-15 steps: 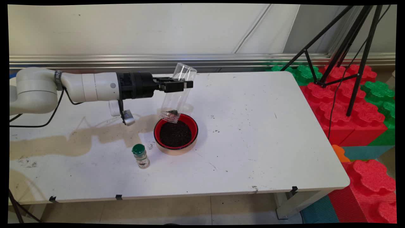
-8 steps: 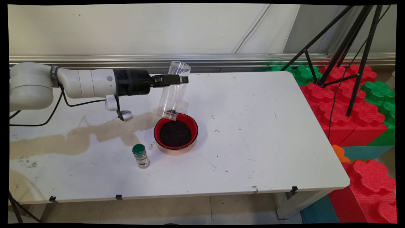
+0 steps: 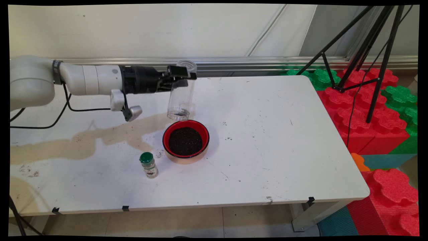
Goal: Pour the black seasoning powder in the red bowl
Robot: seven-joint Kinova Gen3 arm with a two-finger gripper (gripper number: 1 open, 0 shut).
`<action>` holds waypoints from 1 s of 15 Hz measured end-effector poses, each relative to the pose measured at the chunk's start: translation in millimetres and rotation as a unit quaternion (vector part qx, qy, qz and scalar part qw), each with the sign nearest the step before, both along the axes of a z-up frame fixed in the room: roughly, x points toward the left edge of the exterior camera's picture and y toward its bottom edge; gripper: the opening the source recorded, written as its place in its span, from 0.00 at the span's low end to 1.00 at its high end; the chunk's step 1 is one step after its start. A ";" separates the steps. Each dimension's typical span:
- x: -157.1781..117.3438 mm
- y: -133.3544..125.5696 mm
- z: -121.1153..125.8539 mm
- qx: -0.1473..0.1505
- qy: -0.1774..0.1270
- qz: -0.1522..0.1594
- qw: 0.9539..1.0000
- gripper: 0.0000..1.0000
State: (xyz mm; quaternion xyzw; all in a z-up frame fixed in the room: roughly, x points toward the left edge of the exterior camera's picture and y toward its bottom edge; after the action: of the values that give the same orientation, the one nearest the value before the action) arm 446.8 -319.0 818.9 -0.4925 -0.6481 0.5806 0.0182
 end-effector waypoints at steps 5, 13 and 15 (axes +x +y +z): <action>6.6 -12.8 17.7 0.073 0.068 0.045 0.994 0.00; 28.4 -40.1 51.5 0.207 0.199 0.121 0.950 0.00; 36.0 -48.2 58.5 0.245 0.234 0.139 0.931 0.00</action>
State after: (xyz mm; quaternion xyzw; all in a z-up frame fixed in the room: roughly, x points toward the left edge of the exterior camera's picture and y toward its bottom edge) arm 482.8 -367.3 877.4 -0.2284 -0.8092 0.4995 0.2085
